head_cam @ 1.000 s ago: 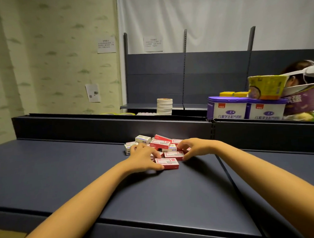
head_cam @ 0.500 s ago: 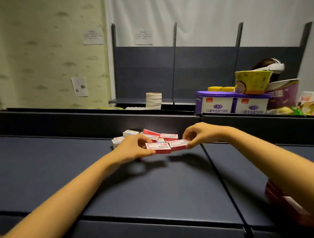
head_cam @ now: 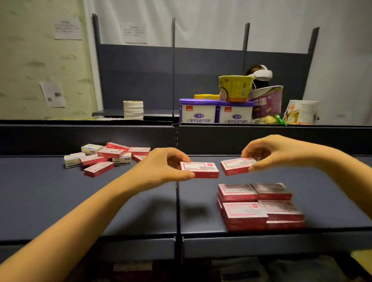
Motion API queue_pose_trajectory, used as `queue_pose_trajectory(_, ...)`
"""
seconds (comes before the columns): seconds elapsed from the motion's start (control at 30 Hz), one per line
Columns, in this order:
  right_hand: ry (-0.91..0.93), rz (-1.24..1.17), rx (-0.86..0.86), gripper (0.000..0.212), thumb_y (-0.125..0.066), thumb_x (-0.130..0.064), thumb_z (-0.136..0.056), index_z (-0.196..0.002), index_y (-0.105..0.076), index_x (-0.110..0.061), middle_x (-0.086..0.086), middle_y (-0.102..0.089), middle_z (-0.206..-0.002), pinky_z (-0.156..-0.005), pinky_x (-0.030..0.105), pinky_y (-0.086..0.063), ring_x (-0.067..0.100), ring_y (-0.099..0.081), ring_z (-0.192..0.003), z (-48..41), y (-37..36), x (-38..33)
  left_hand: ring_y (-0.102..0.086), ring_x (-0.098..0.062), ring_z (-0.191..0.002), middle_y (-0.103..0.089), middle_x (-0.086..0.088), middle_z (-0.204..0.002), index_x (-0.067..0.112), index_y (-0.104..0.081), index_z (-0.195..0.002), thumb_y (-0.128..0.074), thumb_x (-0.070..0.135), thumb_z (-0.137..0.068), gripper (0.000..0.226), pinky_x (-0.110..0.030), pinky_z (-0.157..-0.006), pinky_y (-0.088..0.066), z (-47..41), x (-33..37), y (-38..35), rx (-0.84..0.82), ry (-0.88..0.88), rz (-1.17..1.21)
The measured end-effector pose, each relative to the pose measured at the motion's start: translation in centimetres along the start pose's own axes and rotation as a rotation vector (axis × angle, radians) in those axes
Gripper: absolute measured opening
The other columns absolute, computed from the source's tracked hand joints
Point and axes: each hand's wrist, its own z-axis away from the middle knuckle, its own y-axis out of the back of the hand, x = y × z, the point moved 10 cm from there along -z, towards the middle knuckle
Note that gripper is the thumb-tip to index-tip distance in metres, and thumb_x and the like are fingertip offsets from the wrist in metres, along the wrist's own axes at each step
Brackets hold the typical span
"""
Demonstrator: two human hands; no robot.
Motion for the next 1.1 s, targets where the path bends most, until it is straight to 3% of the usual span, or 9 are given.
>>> queue_pose_trajectory(0.17, 0.016, -0.090, 0.052, 0.031, -0.070, -0.031, -0.076, -0.105, -0.060, -0.029, -0.012, -0.063, -0.103, -0.073, 0.019, -0.050, 0.008, -0.061, -0.096, 4.8, 1.3, 2.9, -0.064, 0.002, -0.086, -0.067, 0.012, -0.093, 0.028, -0.062, -0.094, -0.073, 0.025, -0.077, 0.021, -0.009, -0.072, -0.052, 1.1, 3.3, -5.0, -0.045, -0.009, 0.058)
queue_pose_trajectory(0.4, 0.050, -0.108, 0.068, 0.031, -0.073, -0.034, -0.072, -0.100, -0.060, -0.033, -0.014, -0.061, -0.101, -0.067, 0.014, -0.053, 0.006, -0.062, -0.092, 8.8, 0.3, 4.9, -0.059, 0.002, -0.095, -0.058, 0.021, -0.100, 0.032, -0.055, -0.102, -0.072, 0.033, -0.077, 0.030, -0.005, -0.070, -0.049, 3.0, 3.6, -8.4, -0.063, 0.068, -0.046)
queue_pose_trajectory(0.6, 0.071, -0.117, 0.129, 0.031, -0.076, -0.028, -0.072, -0.100, -0.060, -0.030, -0.015, -0.060, -0.102, -0.072, 0.013, -0.053, 0.000, -0.062, -0.090, 9.8, -1.7, 6.1, -0.053, 0.000, -0.099, -0.052, 0.024, -0.100, 0.041, -0.053, -0.100, -0.073, 0.035, -0.076, 0.031, -0.006, -0.072, -0.048, 3.8, 3.4, -8.4, -0.006, 0.065, -0.098)
queue_pose_trajectory(0.73, 0.064, -0.129, 0.188, 0.029, -0.074, -0.026, -0.074, -0.096, -0.057, -0.032, -0.012, -0.058, -0.104, -0.072, 0.015, -0.054, 0.006, -0.061, -0.092, 9.6, -2.3, 6.1, -0.055, -0.001, -0.096, -0.054, 0.023, -0.097, 0.041, -0.046, -0.107, -0.070, 0.036, -0.077, 0.039, -0.005, -0.072, -0.048, 4.3, 3.6, -8.6, 0.033, 0.050, -0.076)
queue_pose_trajectory(1.1, 0.073, -0.011, 0.225, 0.032, -0.069, -0.042, -0.073, -0.093, -0.045, -0.041, -0.021, -0.049, -0.105, -0.062, 0.014, -0.047, 0.003, -0.053, -0.093, 9.3, -2.8, 5.8, -0.055, 0.003, -0.091, -0.046, 0.025, -0.100, 0.037, -0.040, -0.108, -0.071, 0.036, -0.076, 0.044, -0.001, -0.069, -0.045, 4.1, 4.3, -8.9, 0.129, 0.012, -0.085)
